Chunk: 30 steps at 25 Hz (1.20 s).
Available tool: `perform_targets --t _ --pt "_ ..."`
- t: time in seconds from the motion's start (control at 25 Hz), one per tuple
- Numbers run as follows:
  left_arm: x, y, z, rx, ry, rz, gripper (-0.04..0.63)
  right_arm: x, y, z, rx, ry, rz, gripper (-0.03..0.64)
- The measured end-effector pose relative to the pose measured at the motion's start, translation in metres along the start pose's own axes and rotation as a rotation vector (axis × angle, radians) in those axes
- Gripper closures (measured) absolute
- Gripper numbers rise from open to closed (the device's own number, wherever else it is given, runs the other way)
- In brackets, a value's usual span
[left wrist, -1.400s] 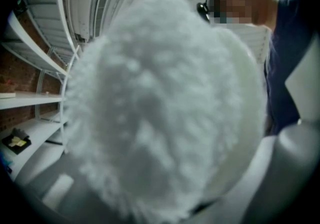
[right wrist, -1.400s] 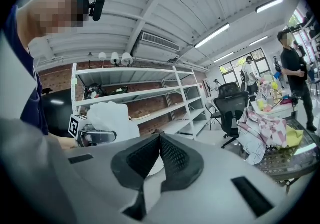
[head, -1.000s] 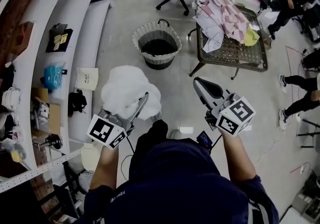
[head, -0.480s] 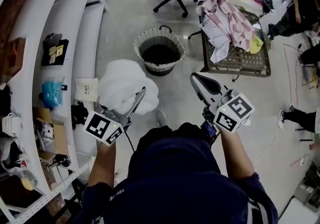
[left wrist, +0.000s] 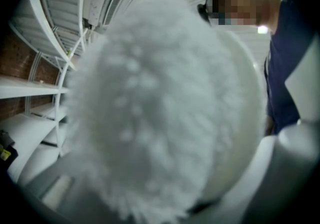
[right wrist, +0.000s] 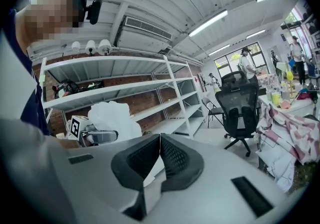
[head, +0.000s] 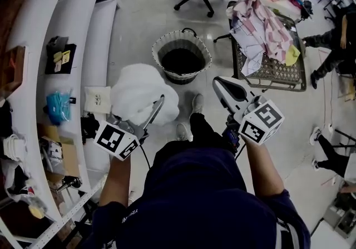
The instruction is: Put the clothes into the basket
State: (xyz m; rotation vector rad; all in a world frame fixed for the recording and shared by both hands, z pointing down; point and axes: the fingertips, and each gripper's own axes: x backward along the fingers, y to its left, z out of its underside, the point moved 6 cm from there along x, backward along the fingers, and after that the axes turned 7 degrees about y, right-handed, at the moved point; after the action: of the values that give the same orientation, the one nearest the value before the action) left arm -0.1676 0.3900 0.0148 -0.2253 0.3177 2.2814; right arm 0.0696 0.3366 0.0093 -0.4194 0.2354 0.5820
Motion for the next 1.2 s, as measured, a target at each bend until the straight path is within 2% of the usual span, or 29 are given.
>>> perform_targets --t 0.28,0.6,0.8,0.92,1.04,1.2 --pt "-0.027 0.036 -0.003 0.026 0.026 -0.016 0.380 -0.049 -0.031 -0.012 -0.015 0.026 -0.043 0.609" --pt "-0.110 0.083 -0.006 0.067 0.102 -0.022 0.380 -0.085 -0.124 -0.019 -0.069 0.075 -0.054 0.609" --pt "-0.165 0.111 0.006 0.107 0.190 -0.041 0.380 -0.108 -0.184 -0.008 -0.094 0.133 -0.045 0.609" --pt "-0.196 0.126 0.010 0.119 0.212 -0.038 0.380 -0.122 -0.215 0.000 -0.099 0.148 -0.030 0.609" --pt "-0.223 0.144 0.020 0.134 0.251 -0.049 0.380 -0.134 -0.238 0.007 -0.098 0.165 -0.020 0.609" --pt "-0.258 0.168 0.043 0.159 0.299 -0.019 0.380 -0.148 -0.258 0.014 -0.137 0.184 -0.006 0.609"
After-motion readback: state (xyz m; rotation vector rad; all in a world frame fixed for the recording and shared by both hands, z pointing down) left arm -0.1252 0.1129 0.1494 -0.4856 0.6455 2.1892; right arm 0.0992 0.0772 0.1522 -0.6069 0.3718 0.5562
